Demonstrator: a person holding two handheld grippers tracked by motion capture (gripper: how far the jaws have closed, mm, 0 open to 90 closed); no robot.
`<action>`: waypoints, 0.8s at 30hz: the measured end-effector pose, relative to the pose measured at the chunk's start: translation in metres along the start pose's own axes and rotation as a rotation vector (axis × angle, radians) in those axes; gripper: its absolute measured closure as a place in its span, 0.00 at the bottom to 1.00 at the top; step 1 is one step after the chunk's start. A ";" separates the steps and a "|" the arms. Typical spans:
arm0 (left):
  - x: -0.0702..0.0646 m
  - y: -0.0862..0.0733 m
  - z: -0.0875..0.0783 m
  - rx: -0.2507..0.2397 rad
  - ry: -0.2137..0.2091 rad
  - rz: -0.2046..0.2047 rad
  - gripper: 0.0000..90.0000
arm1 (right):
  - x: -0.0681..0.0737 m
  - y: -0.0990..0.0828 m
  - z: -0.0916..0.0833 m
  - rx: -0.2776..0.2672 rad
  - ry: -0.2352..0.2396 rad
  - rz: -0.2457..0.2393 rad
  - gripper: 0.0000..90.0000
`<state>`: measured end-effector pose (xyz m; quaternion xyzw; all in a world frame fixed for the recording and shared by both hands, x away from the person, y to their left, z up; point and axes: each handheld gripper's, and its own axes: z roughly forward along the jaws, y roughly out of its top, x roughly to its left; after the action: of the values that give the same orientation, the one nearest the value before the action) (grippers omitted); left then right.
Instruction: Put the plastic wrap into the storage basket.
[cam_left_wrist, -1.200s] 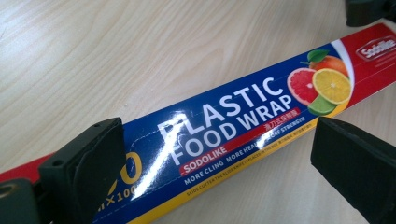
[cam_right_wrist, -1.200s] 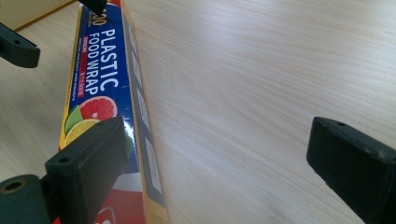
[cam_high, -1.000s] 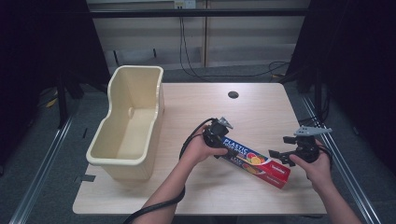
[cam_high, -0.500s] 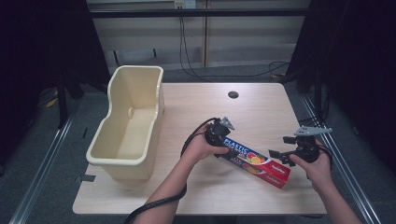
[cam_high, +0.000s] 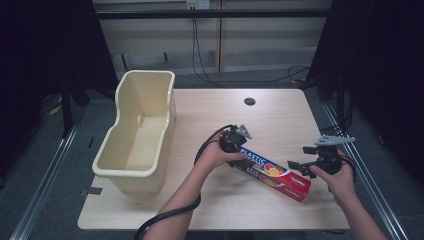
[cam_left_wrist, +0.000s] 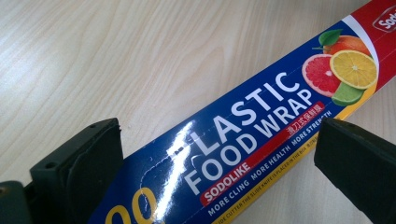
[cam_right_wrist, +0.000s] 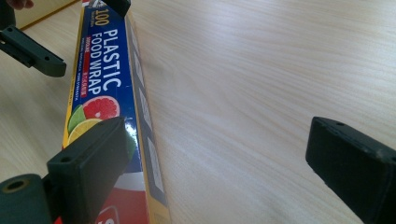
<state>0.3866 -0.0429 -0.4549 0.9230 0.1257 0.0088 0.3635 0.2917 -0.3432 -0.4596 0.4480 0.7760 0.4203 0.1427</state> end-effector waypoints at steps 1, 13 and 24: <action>0.000 0.000 0.000 0.000 0.000 0.000 0.01 | 0.000 0.000 0.000 0.000 0.000 0.000 0.06; 0.001 -0.004 0.000 -0.001 -0.028 -0.039 0.03 | -0.003 -0.001 -0.001 -0.001 0.002 0.005 0.06; -0.014 -0.022 -0.010 0.045 -0.065 0.008 0.02 | 0.000 0.001 -0.001 -0.004 0.002 0.000 0.07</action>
<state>0.3671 -0.0245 -0.4614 0.9313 0.1104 -0.0226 0.3463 0.2920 -0.3437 -0.4583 0.4472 0.7754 0.4223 0.1426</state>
